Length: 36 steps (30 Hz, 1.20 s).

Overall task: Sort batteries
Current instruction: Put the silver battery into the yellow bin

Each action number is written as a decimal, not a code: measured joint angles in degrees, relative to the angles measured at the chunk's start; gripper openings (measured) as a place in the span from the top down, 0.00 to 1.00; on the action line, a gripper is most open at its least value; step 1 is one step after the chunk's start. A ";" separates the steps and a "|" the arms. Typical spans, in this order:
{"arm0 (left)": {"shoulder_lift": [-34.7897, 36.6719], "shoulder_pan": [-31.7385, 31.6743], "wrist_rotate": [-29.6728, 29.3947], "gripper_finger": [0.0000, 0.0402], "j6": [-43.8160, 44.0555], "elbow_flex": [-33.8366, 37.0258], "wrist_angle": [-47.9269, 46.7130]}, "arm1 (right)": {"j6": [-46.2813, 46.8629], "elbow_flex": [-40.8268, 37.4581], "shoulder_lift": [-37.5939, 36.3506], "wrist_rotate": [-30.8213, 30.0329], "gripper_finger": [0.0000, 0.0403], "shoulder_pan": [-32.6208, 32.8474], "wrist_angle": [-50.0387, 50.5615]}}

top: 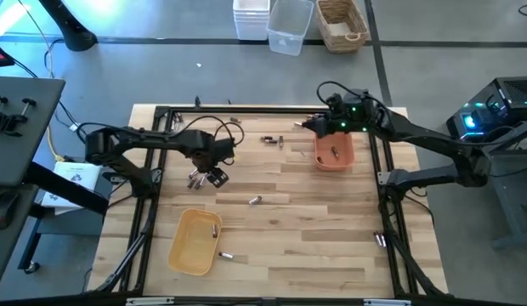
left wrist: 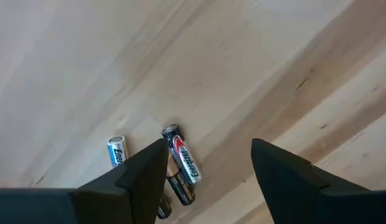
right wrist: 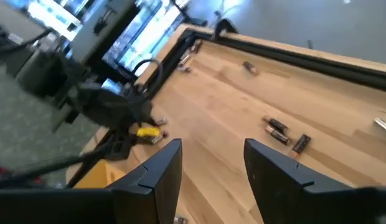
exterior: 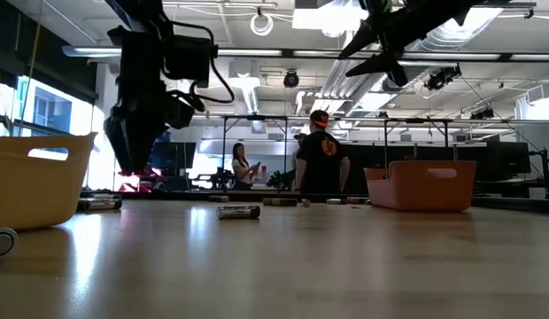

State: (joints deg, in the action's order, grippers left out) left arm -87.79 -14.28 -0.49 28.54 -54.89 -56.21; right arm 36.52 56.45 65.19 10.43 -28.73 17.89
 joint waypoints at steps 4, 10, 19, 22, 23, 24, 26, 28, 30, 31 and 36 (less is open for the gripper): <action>-1.20 0.64 -2.03 0.44 1.44 0.22 0.17 | 3.45 0.00 0.49 -1.23 0.59 0.02 0.05; -1.17 1.07 -4.35 0.47 3.60 5.87 1.23 | 3.60 0.00 1.24 -1.35 0.59 0.02 0.03; -1.16 -0.38 -1.29 0.52 5.59 8.44 8.61 | 0.56 0.00 1.65 -1.13 0.59 0.02 0.02; -1.62 -0.38 -0.38 0.55 6.54 9.55 9.41 | -0.55 0.00 1.64 -0.69 0.59 0.02 0.03; -1.60 -0.36 0.03 0.57 7.62 10.14 9.67 | -1.18 0.00 1.64 -0.46 0.59 0.02 0.13; -1.55 -0.33 0.21 0.59 9.00 10.62 9.83 | -1.74 0.00 1.64 -0.25 0.59 0.02 0.24; -1.50 -0.33 0.75 0.62 10.05 11.29 10.49 | -2.02 0.00 1.64 -0.04 0.59 0.02 0.24; -1.43 -0.27 1.04 0.67 9.03 11.84 11.14 | -2.27 0.02 1.64 0.00 0.59 0.02 0.26; -1.35 -0.05 0.87 0.74 8.31 12.03 11.42 | -3.04 0.02 1.64 0.08 0.59 0.02 0.24; -1.33 -0.07 1.05 0.79 8.00 11.95 11.42 | -3.41 0.02 1.64 0.09 0.59 0.02 0.25; 0.44 0.00 3.31 0.93 5.19 9.85 12.06 | -4.26 0.02 1.64 0.09 0.59 0.02 0.26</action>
State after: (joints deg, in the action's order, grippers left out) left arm -87.35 -14.28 2.82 33.73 -45.04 -44.14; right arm 32.26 56.47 66.83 10.52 -28.71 18.15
